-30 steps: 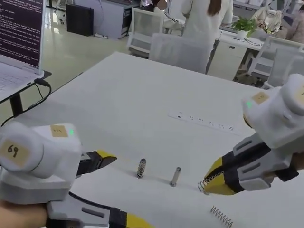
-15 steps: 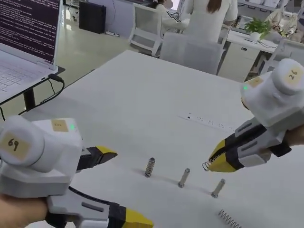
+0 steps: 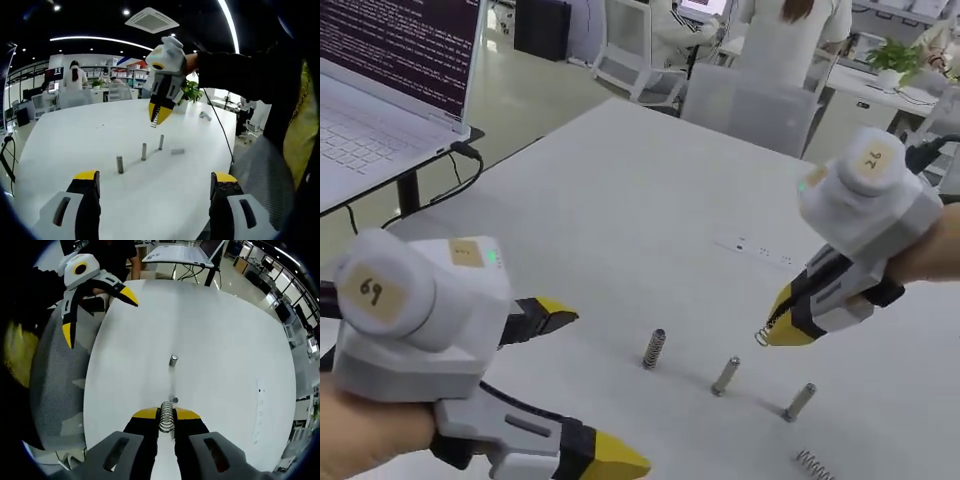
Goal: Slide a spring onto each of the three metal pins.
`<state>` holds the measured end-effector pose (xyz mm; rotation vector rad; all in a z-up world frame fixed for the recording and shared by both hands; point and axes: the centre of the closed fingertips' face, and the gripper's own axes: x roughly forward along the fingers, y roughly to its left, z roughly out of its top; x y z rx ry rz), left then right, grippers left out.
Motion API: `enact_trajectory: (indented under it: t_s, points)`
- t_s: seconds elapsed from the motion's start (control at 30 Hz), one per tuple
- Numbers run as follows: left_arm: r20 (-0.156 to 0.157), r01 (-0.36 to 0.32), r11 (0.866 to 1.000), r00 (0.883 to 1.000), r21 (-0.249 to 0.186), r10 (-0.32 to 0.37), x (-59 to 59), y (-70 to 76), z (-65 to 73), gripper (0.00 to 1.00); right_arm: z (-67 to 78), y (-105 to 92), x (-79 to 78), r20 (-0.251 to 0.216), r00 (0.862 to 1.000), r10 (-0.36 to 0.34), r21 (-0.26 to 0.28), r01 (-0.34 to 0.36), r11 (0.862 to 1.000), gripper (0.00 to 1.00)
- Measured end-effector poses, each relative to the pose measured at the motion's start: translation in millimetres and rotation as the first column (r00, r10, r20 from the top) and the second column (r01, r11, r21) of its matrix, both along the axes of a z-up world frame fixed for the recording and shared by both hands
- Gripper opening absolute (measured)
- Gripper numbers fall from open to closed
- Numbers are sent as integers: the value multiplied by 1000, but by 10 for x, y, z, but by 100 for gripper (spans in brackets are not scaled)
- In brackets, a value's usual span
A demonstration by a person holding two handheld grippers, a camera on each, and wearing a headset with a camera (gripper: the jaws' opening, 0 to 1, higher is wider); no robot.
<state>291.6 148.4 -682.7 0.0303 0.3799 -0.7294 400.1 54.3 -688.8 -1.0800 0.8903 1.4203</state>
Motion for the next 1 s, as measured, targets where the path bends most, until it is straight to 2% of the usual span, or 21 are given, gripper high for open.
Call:
enact_trajectory:
  t_s: [0.5,0.8,1.0]
  points:
    - [-9,17,1000,1000,13,-17,-6,-57,-53,88,-290,60,130,-53,998,23,-93,-27,995,8]
    - [-11,19,1000,1000,13,-18,5,-65,-64,87,-475,24,262,-62,998,22,-142,-31,989,8]
    - [-13,20,1000,1000,12,-20,10,-69,-67,87,-501,18,244,-70,997,16,-149,-26,989,8]
